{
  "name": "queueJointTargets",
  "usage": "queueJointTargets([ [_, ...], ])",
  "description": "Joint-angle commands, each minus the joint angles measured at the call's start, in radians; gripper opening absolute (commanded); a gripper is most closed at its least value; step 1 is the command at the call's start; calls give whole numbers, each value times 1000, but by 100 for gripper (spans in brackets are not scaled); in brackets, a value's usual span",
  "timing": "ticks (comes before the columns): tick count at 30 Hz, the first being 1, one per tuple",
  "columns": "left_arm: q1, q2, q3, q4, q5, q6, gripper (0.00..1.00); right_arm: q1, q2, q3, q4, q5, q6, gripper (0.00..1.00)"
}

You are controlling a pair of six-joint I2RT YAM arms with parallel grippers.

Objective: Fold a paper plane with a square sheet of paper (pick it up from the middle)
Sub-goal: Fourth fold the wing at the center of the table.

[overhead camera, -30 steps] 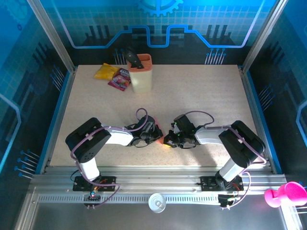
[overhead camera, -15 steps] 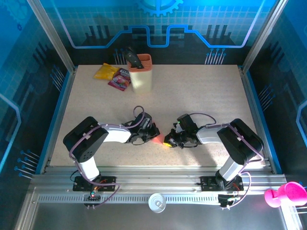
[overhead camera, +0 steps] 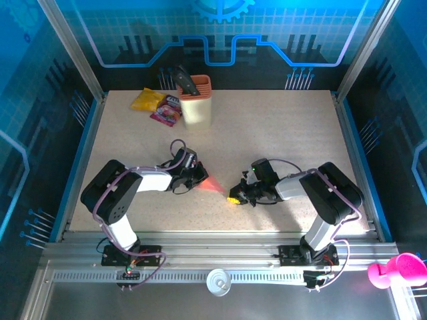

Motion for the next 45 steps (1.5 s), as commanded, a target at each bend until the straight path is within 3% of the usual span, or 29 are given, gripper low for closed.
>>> queueJointTargets([
  [1,2,-4,-23,-40,1,28,0,-11,130,-64,-169,230,27,0],
  [8,-93,13,-43,0,-3,-31,0,-3,-156,56,-322,265,-106,0],
  [12,-162,40,-44,40,-12,-83,0,1,-240,139,-418,297,-180,0],
  [28,-192,54,-21,39,-19,-89,0,141,-98,220,-466,341,-193,0],
  [37,-192,36,-18,35,-10,-87,0,144,21,281,-710,499,-317,0],
  [45,-136,-13,-13,-11,-11,-46,0,149,61,268,-789,579,-358,0],
])
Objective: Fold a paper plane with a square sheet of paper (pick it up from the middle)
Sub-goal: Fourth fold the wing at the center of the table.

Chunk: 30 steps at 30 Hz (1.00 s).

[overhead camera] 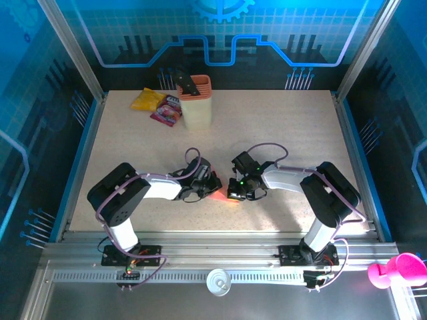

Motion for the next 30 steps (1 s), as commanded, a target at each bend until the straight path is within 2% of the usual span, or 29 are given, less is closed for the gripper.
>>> queueJointTargets([
  [1,50,-33,-1,-87,-7,37,0,2,86,-60,-157,181,-30,0],
  [16,265,-28,-53,-101,-28,143,2,3,147,-116,-107,177,-2,0],
  [30,496,-30,-101,-56,-62,158,2,0,171,-143,-67,164,18,0],
])
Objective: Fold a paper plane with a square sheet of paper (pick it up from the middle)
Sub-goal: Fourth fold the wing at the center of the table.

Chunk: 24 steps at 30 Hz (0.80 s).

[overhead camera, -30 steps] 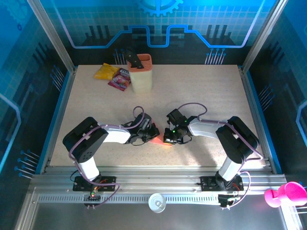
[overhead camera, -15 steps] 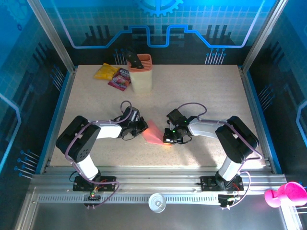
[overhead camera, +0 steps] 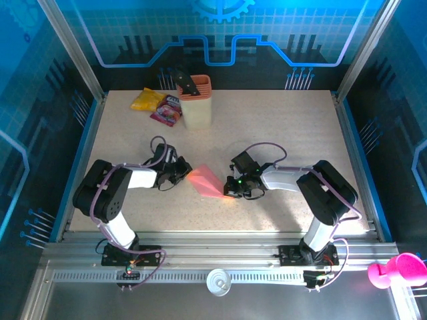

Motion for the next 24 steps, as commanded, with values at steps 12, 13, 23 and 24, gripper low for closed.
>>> queueJointTargets([
  [12,93,-136,-23,-136,-122,56,1,-4,56,-100,-203,144,7,0],
  [13,54,-163,-12,-167,-123,63,1,-4,37,-92,-201,135,3,0],
  [23,-259,-163,56,-196,-154,35,4,-1,-35,43,-247,78,-26,0],
  [24,-263,-141,64,-187,-150,34,4,0,-37,47,-247,73,-25,0],
])
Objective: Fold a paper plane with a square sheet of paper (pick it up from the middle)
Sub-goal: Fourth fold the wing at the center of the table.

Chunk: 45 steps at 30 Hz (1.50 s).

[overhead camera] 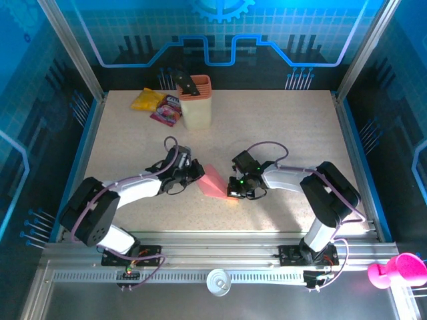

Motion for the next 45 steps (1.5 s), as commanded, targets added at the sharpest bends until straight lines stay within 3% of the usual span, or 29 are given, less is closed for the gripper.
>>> queueJointTargets([
  [1,-10,76,32,-2,-13,0,4,4,3,7,-119,34,-10,0],
  [11,-24,241,79,29,13,8,3,-6,-168,14,-149,31,-15,2],
  [16,-23,250,59,36,-1,19,1,-52,-265,-63,-147,21,-17,29],
  [18,-23,255,56,41,-3,21,1,-68,-276,-98,-128,9,-15,33],
  [27,-23,281,61,47,-3,29,0,-80,-244,-187,-39,-25,24,34],
  [45,-23,295,44,68,-6,28,0,-85,-202,-202,87,-96,93,32],
])
